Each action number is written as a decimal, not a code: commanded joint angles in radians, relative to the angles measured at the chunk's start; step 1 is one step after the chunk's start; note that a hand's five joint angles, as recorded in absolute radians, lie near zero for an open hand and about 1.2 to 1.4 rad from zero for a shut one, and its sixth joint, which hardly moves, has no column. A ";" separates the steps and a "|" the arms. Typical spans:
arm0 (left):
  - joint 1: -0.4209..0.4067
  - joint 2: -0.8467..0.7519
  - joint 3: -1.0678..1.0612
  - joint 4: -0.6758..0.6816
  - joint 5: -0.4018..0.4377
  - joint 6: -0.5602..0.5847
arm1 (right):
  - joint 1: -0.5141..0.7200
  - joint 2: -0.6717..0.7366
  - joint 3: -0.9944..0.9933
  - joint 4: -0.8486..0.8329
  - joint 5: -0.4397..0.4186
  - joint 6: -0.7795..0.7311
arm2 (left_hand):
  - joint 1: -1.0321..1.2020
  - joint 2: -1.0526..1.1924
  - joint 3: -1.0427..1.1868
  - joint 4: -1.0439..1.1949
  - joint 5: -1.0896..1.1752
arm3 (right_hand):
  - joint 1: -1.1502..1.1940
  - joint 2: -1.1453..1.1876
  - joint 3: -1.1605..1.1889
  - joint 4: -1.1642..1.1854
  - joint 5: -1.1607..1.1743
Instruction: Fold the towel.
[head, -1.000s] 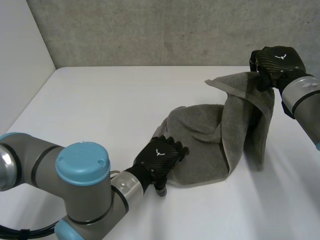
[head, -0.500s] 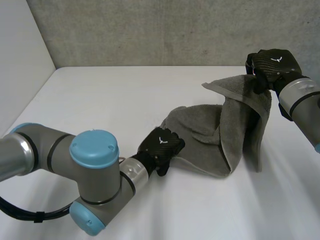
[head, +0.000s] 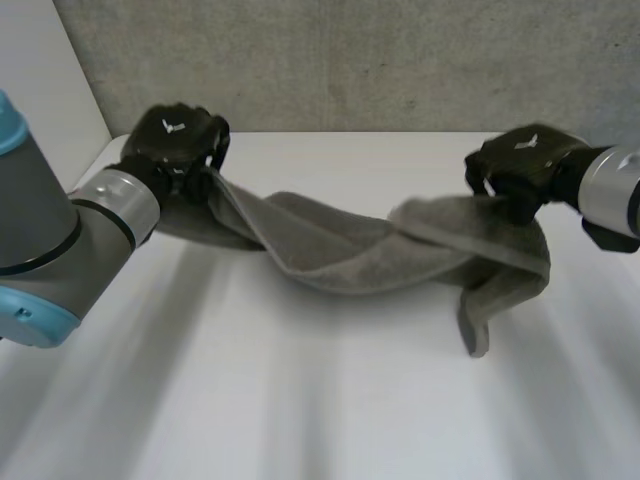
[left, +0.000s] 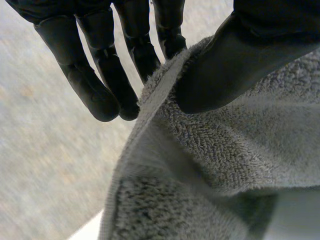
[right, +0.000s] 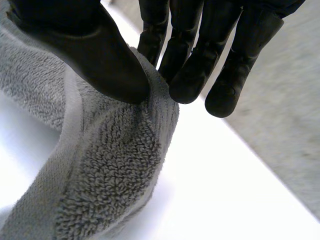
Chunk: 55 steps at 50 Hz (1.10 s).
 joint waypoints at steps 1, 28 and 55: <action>0.006 -0.180 0.124 -0.106 0.013 0.014 | 0.031 0.122 -0.062 -0.059 0.002 -0.068 | -0.035 -0.101 -0.143 -0.121 -0.259 | 0.066 0.098 0.055 0.050 0.057; 0.173 -0.250 0.581 -0.163 0.186 -0.292 | 0.147 0.062 0.028 -0.867 -0.165 0.379 | -0.035 -0.101 -0.143 -0.121 -0.259 | 0.066 0.098 0.055 0.050 0.057; 0.176 -0.028 -0.290 0.041 0.209 0.025 | -0.053 0.277 0.116 -0.495 -0.164 -0.381 | -0.035 -0.101 -0.143 -0.121 -0.259 | 0.066 0.098 0.055 0.050 0.057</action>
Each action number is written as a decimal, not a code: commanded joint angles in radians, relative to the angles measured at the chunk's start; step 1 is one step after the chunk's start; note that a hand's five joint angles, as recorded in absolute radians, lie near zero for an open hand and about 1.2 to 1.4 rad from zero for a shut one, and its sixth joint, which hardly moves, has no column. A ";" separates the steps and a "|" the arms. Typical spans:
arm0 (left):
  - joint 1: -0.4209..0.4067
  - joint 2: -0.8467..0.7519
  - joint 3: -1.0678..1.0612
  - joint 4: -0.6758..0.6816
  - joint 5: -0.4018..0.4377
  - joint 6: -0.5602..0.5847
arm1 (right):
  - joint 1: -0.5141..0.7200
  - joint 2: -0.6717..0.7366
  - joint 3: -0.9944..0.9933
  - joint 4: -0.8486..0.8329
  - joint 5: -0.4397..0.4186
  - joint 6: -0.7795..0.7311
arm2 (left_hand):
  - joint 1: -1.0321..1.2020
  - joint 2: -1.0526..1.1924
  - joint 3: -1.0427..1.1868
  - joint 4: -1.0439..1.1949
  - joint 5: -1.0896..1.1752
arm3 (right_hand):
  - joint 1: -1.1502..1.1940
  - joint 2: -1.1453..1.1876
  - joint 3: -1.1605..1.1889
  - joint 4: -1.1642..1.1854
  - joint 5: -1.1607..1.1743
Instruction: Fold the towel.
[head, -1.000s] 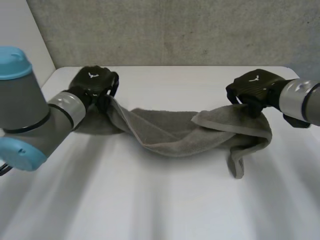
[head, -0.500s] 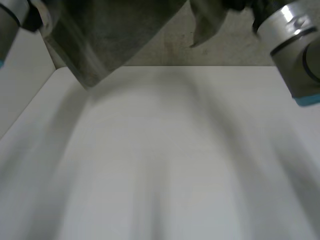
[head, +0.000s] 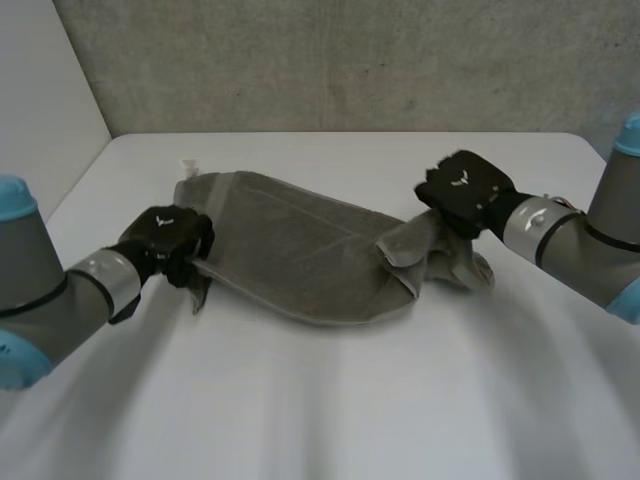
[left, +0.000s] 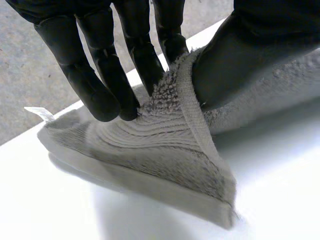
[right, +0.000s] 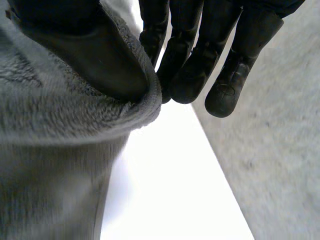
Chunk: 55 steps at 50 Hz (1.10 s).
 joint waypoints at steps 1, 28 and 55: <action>-0.014 0.088 -0.066 0.014 -0.001 -0.010 | -0.067 0.018 0.002 0.045 0.009 -0.137 | -0.036 -0.115 -0.150 -0.121 -0.259 | 0.066 0.098 0.055 0.050 0.057; -0.072 0.099 -0.033 0.014 -0.012 -0.020 | -0.004 -0.442 0.444 -0.109 0.215 0.113 | -0.036 -0.115 -0.150 -0.121 -0.259 | -1.156 -1.123 -1.167 -1.172 -1.165; -0.068 0.101 -0.031 0.014 -0.015 -0.058 | 0.514 0.024 0.134 -0.183 0.716 -0.169 | -0.036 -0.115 -0.150 -0.121 -0.259 | -1.102 -1.069 -1.113 -1.118 -1.110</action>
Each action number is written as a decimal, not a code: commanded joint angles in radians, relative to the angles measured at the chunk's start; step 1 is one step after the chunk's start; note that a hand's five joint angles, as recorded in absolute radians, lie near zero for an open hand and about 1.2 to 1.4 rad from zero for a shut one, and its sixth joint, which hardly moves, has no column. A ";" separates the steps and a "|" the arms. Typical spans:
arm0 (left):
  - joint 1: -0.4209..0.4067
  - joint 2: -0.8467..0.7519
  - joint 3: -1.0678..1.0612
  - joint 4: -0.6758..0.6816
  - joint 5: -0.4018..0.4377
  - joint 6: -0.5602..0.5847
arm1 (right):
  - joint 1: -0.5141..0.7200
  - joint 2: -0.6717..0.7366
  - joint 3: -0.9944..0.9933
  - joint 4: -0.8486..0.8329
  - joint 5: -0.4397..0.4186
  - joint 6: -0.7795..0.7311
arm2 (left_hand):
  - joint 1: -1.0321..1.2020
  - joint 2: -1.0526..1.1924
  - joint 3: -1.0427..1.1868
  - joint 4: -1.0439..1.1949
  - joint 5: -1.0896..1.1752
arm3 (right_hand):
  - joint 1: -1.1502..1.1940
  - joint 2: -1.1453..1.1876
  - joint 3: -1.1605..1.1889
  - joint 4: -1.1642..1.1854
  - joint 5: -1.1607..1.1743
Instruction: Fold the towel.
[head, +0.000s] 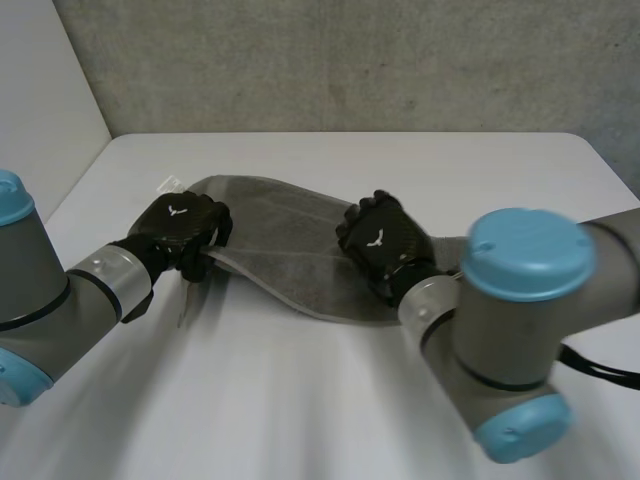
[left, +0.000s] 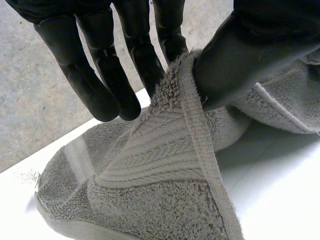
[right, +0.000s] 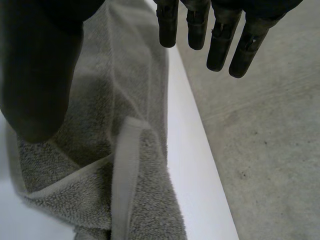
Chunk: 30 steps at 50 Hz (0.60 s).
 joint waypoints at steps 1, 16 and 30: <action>0.007 -0.001 0.000 0.001 0.000 0.000 | 0.047 0.161 -0.126 -0.007 0.129 -0.159 | -0.036 -0.115 -0.150 -0.121 -0.259 | 0.034 0.022 0.021 0.011 0.029; 0.008 -0.007 0.000 0.001 0.002 0.000 | 0.033 0.210 -0.136 -0.115 0.204 -0.322 | -0.036 -0.115 -0.150 -0.121 -0.259 | 0.319 0.307 0.306 0.296 0.314; 0.013 -0.007 0.001 0.001 0.002 0.000 | -0.072 0.121 0.001 -0.119 0.197 -0.371 | -0.036 -0.115 -0.150 -0.121 -0.259 | 1.057 1.045 1.044 1.034 1.052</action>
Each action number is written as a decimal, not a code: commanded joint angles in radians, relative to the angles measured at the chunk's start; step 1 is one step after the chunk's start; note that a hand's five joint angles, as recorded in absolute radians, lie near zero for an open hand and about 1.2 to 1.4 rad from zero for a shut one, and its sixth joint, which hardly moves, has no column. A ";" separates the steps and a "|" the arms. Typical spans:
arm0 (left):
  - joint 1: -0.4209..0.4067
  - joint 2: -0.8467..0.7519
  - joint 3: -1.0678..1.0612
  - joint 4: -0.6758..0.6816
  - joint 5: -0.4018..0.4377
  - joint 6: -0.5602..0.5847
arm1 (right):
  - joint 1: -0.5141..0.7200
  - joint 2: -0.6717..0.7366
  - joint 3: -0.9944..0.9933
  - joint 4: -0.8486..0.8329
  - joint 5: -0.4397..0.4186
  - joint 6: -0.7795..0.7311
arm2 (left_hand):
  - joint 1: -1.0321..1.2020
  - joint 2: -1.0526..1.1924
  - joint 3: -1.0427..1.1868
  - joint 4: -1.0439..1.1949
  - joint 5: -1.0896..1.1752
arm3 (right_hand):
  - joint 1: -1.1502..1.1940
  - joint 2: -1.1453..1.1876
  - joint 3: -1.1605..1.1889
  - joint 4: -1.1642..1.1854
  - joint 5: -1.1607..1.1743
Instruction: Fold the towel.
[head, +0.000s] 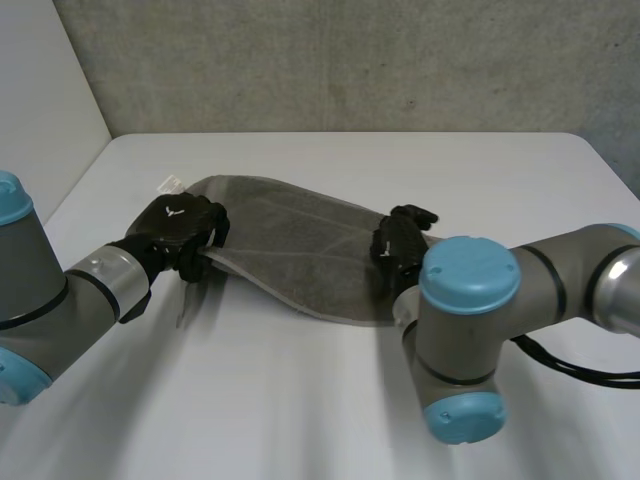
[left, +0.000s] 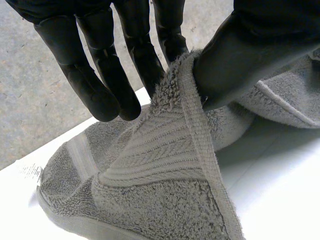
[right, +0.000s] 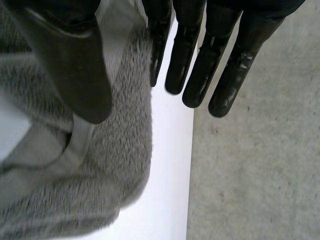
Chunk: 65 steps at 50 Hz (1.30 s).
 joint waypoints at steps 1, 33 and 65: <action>0.002 0.000 0.001 0.000 0.000 0.000 | -0.079 -0.069 0.074 0.004 -0.020 0.017 | -0.035 -0.115 -0.150 -0.121 -0.259 | 0.535 0.532 0.542 0.540 0.541; 0.005 -0.092 -0.005 0.046 -0.005 0.024 | -0.602 -0.308 0.249 0.064 -0.408 0.889 | -0.196 -0.276 -0.311 -0.282 -0.419 | 0.536 0.533 0.543 0.541 0.542; 0.007 -0.159 -0.006 0.150 -0.161 0.158 | -0.700 -0.435 0.277 0.027 -0.453 0.997 | -0.687 -0.766 -0.801 -0.772 -0.910 | 0.536 0.533 0.543 0.541 0.542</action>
